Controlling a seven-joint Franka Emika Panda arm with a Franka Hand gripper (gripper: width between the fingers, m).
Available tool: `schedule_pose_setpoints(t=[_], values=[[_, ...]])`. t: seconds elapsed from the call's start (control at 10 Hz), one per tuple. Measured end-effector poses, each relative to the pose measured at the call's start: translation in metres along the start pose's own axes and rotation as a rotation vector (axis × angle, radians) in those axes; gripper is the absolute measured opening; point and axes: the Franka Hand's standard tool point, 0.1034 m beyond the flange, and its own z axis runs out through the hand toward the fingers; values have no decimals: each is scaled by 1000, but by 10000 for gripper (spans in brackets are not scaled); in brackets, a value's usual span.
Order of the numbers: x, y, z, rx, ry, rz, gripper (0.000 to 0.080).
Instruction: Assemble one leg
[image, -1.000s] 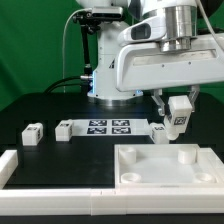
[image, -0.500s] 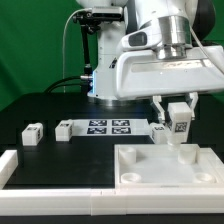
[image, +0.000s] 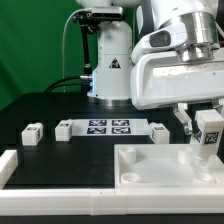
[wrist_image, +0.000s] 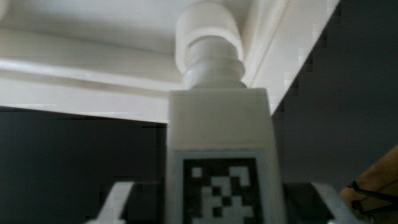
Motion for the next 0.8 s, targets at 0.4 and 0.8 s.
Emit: schedule_pose_setpoints(t=[0.4, 0.8], values=[[-2, 0, 2, 0, -1, 1, 290], [-2, 1, 19, 2, 0, 3, 290]])
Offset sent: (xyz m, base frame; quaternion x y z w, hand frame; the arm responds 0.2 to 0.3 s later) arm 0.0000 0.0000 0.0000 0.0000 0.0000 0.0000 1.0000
